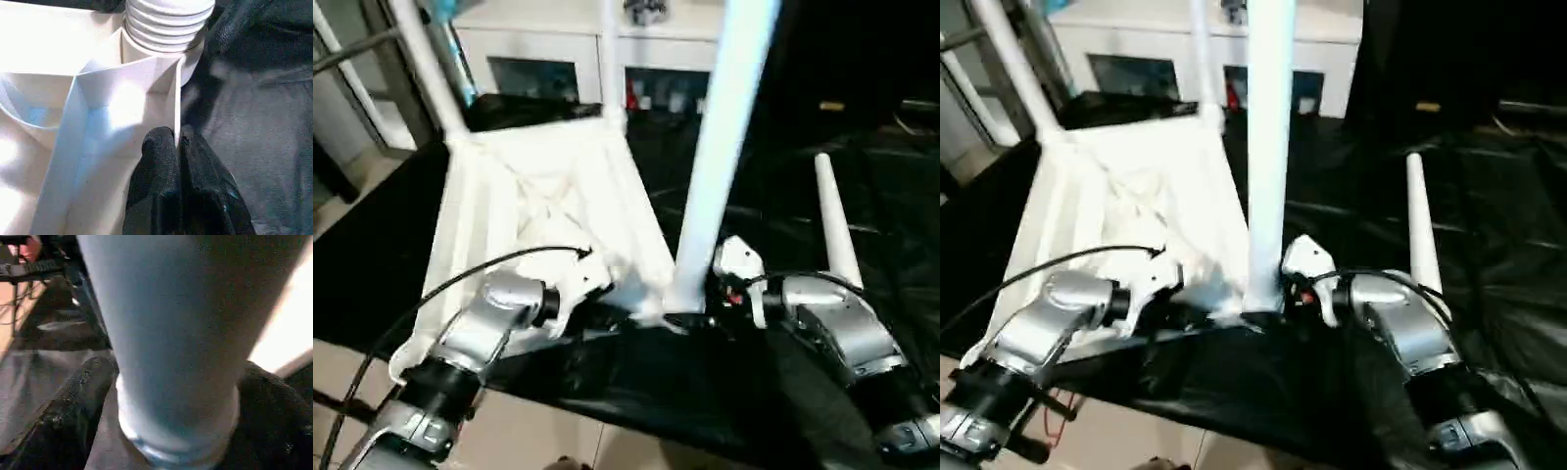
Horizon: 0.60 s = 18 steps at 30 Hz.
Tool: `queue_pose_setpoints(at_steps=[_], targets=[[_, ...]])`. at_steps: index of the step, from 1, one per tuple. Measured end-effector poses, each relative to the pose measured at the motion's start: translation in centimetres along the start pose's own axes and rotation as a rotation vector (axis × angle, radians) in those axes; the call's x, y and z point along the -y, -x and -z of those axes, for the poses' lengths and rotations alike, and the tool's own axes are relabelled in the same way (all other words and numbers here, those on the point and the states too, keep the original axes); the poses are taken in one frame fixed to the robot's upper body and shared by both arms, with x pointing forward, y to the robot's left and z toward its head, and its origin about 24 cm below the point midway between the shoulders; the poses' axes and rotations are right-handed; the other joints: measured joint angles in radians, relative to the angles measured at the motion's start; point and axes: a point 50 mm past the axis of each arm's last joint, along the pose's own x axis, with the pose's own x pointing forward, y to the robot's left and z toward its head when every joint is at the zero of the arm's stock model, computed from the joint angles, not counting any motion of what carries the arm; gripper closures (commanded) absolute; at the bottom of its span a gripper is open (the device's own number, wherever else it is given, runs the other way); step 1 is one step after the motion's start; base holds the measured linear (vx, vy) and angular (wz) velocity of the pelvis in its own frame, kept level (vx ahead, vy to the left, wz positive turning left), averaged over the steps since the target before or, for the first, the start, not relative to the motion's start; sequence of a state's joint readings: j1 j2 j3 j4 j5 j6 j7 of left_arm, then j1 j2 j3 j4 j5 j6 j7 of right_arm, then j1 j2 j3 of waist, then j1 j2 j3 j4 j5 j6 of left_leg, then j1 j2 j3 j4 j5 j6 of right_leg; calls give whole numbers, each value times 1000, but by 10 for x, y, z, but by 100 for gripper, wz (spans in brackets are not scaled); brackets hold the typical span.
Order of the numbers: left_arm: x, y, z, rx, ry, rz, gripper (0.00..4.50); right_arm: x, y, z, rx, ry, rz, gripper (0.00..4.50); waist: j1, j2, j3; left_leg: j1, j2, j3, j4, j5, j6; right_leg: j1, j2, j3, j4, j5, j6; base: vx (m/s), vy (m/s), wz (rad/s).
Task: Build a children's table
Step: Rotate leg to tighten
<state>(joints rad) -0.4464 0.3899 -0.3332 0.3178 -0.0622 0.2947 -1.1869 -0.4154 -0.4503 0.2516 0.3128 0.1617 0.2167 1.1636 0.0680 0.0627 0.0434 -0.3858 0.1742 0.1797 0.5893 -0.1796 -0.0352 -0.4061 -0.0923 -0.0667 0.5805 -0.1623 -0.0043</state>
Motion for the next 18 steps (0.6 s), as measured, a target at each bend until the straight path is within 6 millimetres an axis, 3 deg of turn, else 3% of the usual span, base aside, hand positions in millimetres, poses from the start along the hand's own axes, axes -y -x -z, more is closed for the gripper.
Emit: queue_pose_setpoints(at_steps=[11,15,18], targets=[[-2,4,0,-19,-29,57,450,-2,4,-1,-16,-39,-45,158,8,-11,4,0,0,1,2,1,0,2,0,2,3,0,1,0,0,0],[-1,2,-1,-13,-31,58,450,-4,1,-1,0,-54,-34,173,13,-12,4,0,1,1,2,1,0,2,0,2,3,0,1,0,0,0],[-3,1,-1,-10,-23,27,450,-3,-3,1,26,-75,25,175,7,-12,4,2,1,2,3,1,0,2,0,2,5,0,1,0,0,0]])
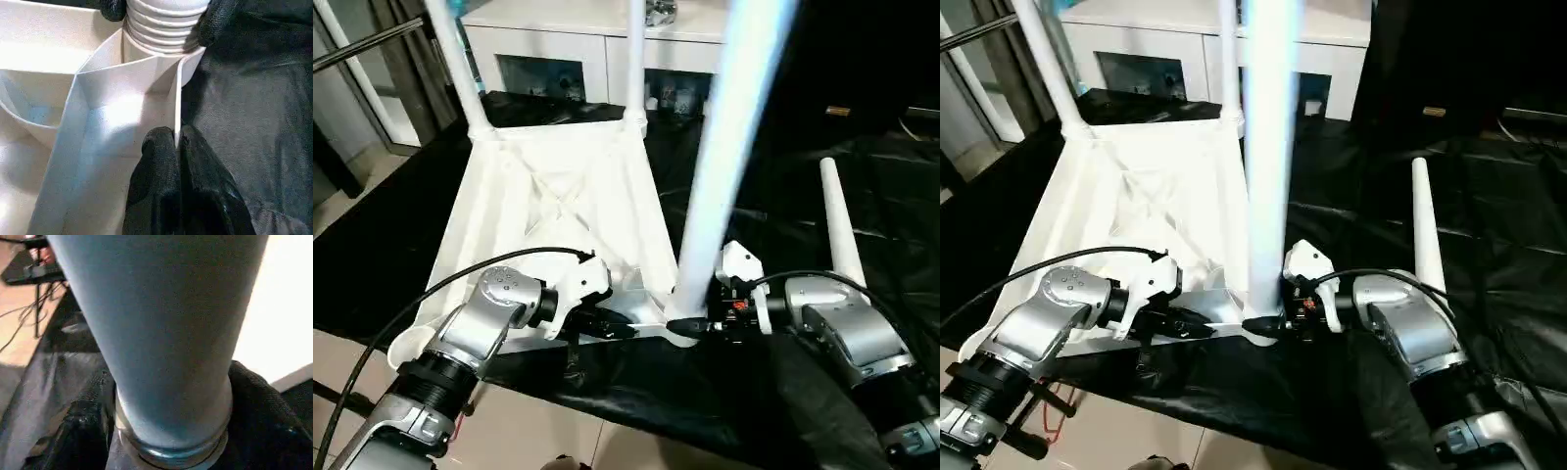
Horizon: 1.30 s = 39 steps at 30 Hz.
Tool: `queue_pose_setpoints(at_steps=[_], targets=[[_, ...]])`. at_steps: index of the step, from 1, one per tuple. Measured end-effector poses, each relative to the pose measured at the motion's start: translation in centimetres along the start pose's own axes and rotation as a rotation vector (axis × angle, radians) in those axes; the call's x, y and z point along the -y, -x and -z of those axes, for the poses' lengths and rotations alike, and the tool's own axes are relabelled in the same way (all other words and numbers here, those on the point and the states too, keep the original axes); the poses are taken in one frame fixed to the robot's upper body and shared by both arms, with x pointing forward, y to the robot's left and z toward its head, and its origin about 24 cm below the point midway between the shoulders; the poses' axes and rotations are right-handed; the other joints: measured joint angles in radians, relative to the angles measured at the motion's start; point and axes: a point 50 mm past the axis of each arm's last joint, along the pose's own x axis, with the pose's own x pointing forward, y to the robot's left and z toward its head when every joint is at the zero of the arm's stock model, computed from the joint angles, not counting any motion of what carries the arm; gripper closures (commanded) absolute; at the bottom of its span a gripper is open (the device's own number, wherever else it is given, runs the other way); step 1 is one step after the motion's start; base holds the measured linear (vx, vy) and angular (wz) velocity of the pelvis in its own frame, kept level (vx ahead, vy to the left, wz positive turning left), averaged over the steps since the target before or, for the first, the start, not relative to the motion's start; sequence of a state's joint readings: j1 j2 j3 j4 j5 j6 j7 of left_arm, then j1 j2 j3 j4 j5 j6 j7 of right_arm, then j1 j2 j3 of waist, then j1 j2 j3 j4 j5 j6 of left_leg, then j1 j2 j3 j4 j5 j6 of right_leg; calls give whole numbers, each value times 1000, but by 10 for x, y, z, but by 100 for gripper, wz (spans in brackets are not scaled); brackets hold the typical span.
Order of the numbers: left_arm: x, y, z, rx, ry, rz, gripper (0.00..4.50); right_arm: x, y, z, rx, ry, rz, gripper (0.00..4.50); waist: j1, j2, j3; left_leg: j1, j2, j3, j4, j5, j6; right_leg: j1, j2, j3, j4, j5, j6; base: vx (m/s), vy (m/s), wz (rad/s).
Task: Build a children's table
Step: Rotate leg to tighten
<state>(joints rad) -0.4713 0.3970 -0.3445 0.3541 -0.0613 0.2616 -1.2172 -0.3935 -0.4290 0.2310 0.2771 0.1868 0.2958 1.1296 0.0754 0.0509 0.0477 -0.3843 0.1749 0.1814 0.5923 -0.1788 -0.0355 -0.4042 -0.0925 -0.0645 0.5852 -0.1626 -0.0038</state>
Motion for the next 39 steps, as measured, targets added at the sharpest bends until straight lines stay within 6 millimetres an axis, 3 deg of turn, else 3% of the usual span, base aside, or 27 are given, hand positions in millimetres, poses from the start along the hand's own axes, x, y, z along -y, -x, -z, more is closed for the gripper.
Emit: queue_pose_setpoints(at_steps=[4,8,11,21,27,34,39], targets=[[-14,-6,-5,30,90,-207,450,17,-25,-2,113,-127,330,177,-48,-4,1,1,0,0,2,2,-3,-2,0,0,6,0,0,0,0,0],[-21,-27,-18,50,171,-349,450,30,-39,-8,138,-207,573,177,-69,-2,1,3,0,-2,2,2,-4,-3,0,-1,8,-3,5,0,0,0],[-21,-33,-21,57,193,-392,450,32,-45,-11,135,-224,649,177,-72,1,-1,2,0,-3,0,2,-4,-3,0,-1,9,-1,2,0,0,0],[-16,-38,-25,41,138,-387,450,33,-53,-14,153,-234,696,59,-61,4,-1,1,0,-4,-1,1,-4,-3,0,-2,7,-2,2,0,0,0],[-7,-19,-13,39,85,-289,450,20,-42,-12,120,-115,480,59,-55,10,2,0,0,-4,-1,1,-4,-4,0,-3,8,-2,2,0,0,0],[10,-2,0,8,22,-81,450,-5,-7,-13,55,52,120,59,-10,18,1,0,0,-4,0,2,-4,0,0,-1,8,-2,3,0,0,0],[14,-3,1,1,-4,-16,450,-10,5,-12,9,75,-1,59,-7,16,1,1,0,-2,3,2,-3,2,0,2,8,-2,3,0,0,0]])
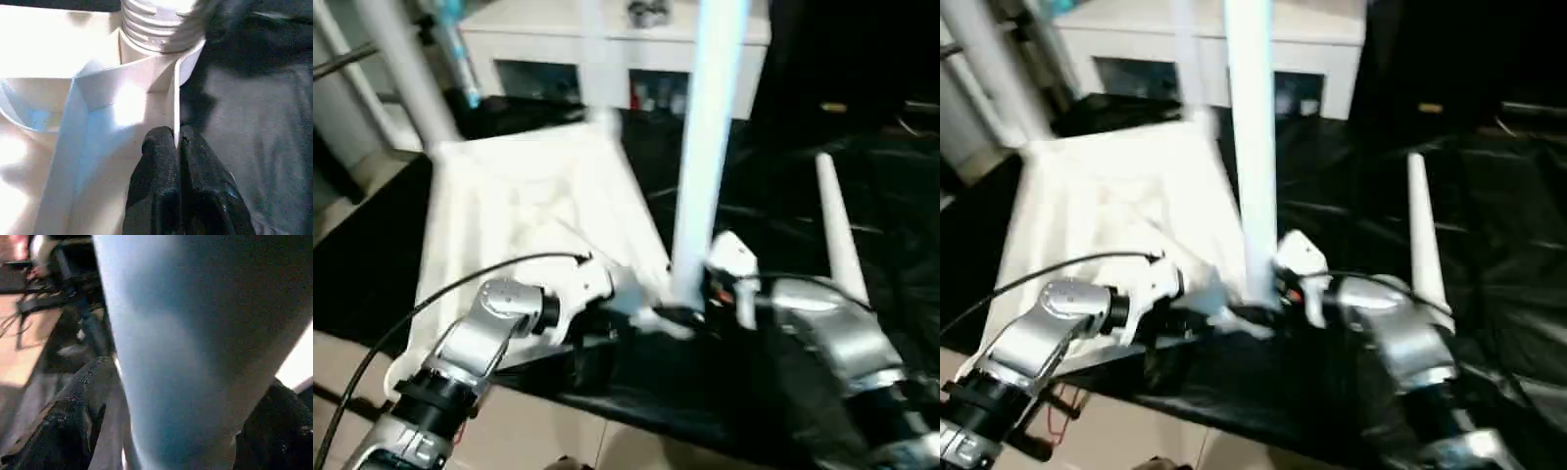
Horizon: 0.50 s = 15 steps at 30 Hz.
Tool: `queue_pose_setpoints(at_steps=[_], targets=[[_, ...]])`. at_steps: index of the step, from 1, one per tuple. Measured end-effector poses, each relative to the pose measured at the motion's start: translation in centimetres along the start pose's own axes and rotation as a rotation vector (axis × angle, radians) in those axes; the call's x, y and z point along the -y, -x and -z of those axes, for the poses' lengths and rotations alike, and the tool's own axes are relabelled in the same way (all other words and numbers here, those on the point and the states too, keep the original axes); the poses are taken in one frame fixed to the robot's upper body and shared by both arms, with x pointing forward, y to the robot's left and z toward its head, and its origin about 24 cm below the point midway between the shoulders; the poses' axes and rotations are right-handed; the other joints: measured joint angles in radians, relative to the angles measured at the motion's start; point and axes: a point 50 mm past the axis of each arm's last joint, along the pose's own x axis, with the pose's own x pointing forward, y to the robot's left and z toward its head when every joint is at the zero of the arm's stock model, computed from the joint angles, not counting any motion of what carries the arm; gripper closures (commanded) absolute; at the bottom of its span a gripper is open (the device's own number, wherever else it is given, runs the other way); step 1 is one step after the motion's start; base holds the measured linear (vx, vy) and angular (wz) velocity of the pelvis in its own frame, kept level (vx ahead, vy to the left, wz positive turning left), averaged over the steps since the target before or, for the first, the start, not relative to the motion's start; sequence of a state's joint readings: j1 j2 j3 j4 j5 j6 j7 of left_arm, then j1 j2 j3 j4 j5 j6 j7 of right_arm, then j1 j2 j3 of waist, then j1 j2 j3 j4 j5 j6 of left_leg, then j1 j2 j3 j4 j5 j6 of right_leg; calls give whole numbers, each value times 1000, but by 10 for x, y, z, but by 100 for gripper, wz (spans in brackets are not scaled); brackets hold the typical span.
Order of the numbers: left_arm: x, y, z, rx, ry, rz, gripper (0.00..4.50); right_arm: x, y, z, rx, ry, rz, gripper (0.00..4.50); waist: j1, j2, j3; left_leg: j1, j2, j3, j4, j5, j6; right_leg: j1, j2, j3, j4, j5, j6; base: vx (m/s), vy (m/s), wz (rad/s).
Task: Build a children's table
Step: Rotate leg to tighten
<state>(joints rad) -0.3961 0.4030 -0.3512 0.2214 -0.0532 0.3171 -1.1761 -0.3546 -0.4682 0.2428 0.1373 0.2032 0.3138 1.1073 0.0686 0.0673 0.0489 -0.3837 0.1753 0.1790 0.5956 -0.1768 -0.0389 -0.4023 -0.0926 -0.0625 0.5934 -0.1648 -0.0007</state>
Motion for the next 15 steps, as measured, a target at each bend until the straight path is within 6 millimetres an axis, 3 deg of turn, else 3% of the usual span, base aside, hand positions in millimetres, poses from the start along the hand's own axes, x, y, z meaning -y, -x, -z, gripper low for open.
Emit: queue_pose_setpoints(at_steps=[5,15], targets=[[-2,0,2,1,-7,12,450,-1,4,3,-36,8,-39,76,-5,-2,0,0,0,-1,0,0,0,0,0,0,2,0,0,0,0,0],[-4,-1,2,6,-12,26,450,2,2,4,-44,9,-36,158,-5,-2,0,0,0,-1,0,0,0,0,0,-1,2,0,1,0,0,0]])
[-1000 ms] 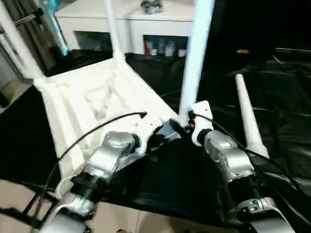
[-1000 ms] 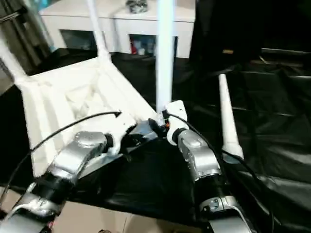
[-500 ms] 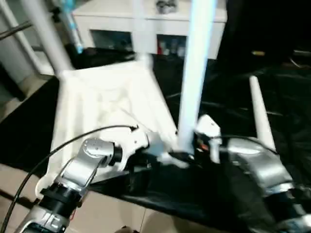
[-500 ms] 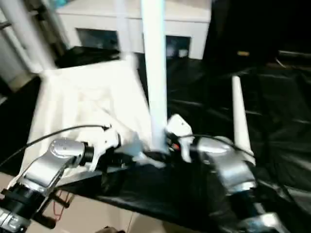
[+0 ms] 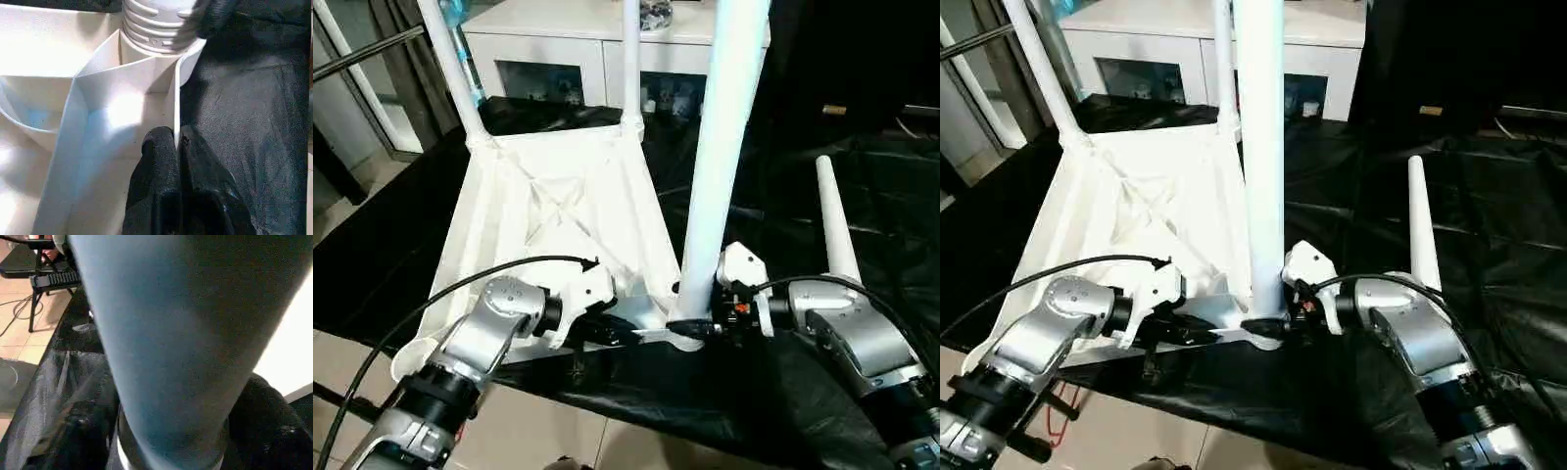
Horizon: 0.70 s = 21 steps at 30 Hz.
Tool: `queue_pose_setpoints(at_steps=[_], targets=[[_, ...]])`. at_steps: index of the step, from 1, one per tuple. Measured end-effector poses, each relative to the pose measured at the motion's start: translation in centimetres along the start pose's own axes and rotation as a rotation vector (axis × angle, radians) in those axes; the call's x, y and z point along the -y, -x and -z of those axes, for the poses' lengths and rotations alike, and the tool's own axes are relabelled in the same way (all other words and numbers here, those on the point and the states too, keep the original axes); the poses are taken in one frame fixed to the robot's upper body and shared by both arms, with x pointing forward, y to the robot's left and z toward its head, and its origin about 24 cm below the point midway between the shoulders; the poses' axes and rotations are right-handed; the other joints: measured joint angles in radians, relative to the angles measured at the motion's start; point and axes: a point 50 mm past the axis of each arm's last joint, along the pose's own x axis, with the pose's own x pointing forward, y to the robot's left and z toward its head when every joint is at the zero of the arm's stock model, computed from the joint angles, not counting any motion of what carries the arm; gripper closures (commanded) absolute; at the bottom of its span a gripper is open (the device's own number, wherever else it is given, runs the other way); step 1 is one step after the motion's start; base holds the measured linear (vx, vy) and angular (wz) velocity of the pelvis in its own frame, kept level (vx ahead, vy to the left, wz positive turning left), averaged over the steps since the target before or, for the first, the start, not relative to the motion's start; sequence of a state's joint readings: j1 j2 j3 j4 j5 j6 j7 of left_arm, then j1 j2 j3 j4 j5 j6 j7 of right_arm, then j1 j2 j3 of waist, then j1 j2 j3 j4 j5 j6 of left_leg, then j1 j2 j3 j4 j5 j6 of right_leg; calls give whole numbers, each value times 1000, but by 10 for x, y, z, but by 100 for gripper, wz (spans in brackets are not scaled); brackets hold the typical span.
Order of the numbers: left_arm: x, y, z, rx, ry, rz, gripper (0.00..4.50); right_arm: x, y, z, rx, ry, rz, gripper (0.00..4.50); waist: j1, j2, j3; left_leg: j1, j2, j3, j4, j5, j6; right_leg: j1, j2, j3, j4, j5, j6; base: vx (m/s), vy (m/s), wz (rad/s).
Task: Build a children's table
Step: Rotate leg to tighten
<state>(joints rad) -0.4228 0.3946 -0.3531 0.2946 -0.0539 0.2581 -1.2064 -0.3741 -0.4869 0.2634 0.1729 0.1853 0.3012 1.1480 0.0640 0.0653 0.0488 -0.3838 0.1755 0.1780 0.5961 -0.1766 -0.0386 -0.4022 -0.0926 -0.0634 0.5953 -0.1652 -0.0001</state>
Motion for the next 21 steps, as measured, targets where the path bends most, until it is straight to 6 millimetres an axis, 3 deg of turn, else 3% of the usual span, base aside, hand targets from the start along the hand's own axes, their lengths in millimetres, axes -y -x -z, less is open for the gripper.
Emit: queue_pose_setpoints(at_steps=[5,11,17,21], targets=[[-1,-2,1,5,8,-4,450,1,-2,1,4,-12,7,188,-1,-1,0,0,0,0,0,0,0,0,0,0,0,-2,4,0,0,0],[-5,-8,-1,18,56,-42,450,5,-5,5,49,-68,70,192,-4,0,-2,3,0,0,0,0,0,4,0,0,0,-3,5,0,0,0],[-33,-44,-22,78,258,-334,450,48,-25,6,203,-328,588,198,-38,14,-3,3,-3,-3,3,0,0,2,-3,-3,-4,-4,6,0,0,0],[-37,-54,-29,87,291,-417,450,57,-37,-1,200,-357,743,198,-61,26,-6,1,-3,-7,0,0,0,2,-1,-8,-13,-3,6,0,0,0]])
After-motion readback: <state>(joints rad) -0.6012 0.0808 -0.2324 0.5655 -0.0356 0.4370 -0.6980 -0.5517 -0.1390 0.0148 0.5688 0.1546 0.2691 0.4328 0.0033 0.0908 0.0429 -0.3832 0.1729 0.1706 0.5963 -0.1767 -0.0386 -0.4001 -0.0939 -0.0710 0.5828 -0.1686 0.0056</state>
